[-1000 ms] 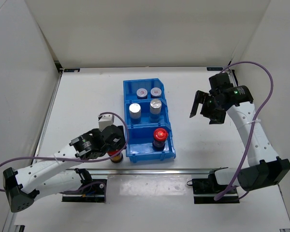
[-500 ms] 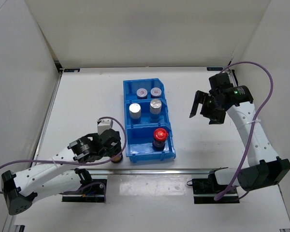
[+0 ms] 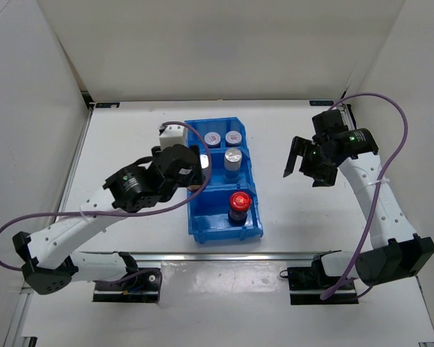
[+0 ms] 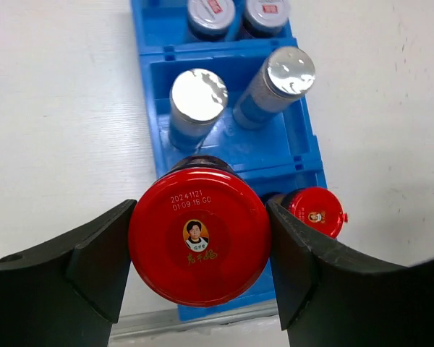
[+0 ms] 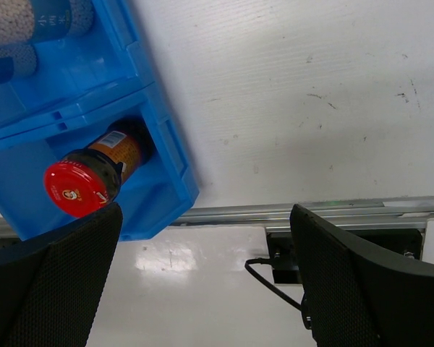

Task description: Organize the condiment bottles

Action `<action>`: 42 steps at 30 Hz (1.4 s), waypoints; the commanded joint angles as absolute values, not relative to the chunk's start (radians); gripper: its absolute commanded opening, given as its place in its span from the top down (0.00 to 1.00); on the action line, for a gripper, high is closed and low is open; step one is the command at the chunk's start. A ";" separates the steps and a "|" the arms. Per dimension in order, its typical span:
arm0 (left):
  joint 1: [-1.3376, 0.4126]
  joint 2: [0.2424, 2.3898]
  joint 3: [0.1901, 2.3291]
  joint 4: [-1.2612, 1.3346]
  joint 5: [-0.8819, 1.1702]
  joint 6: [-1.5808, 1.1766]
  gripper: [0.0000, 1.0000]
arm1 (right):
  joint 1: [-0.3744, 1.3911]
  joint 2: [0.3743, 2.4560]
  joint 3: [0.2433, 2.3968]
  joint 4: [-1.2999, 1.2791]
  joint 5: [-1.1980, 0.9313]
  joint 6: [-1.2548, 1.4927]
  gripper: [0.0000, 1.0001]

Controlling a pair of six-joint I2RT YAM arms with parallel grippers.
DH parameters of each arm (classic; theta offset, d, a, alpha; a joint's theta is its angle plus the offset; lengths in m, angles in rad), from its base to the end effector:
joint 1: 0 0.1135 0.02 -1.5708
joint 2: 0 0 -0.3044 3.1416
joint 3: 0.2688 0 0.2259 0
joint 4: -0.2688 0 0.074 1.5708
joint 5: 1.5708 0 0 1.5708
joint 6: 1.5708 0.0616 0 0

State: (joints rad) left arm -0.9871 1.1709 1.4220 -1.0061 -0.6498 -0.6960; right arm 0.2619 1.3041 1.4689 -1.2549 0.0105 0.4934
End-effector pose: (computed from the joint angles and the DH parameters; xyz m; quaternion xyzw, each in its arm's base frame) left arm 0.1342 -0.1356 0.4218 0.0009 0.8791 -0.0851 0.4690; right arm 0.2006 0.0531 0.3818 0.1134 0.9646 0.0830 0.2231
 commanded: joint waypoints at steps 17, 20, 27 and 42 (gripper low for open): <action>-1.069 1.327 1.129 -0.632 -0.545 -0.683 0.89 | 0.256 1.264 1.436 -1.244 0.020 0.485 0.00; -1.069 1.351 1.092 -0.586 -0.545 -0.683 0.89 | 0.256 1.264 1.436 -1.244 0.020 0.485 0.00; -1.069 1.351 1.045 -0.549 -0.554 -0.683 0.50 | 0.256 1.264 1.463 -1.256 0.074 0.494 0.00; -1.069 1.118 1.139 -0.580 -0.618 -0.508 0.00 | 0.256 1.235 1.484 -1.209 0.006 0.377 0.00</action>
State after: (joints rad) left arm -1.0683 1.1965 1.0439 -0.6033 -0.5514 -0.6041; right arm 0.2619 1.2816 1.4574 -1.2488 0.0433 0.4248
